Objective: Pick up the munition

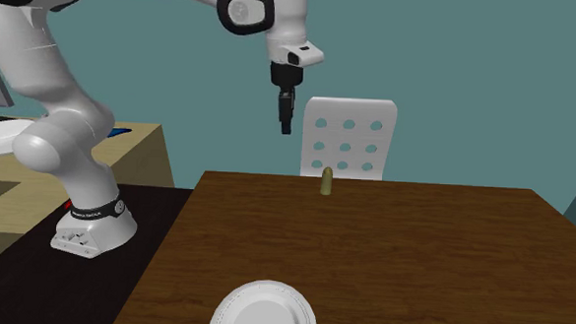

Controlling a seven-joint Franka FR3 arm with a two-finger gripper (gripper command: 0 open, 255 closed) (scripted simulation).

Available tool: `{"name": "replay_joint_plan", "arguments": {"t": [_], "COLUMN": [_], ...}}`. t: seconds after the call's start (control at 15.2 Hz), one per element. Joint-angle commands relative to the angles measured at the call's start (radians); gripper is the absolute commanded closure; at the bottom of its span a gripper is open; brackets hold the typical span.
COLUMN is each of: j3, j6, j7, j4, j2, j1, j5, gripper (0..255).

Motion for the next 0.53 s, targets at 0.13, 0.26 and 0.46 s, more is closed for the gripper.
{"name": "replay_joint_plan", "arguments": {"t": [0.13, 0.26, 0.46], "j3": [0.023, 0.032, 0.043], "j6": [0.022, 0.025, 0.021], "j7": [0.007, 0.011, 0.016], "j4": [0.099, 0.154, 0.245], "j2": [0.162, 0.24, 0.359], "j1": [0.019, 0.029, 0.047], "j5": [-0.024, -0.039, -0.062], "gripper": [0, 0, 0]}}
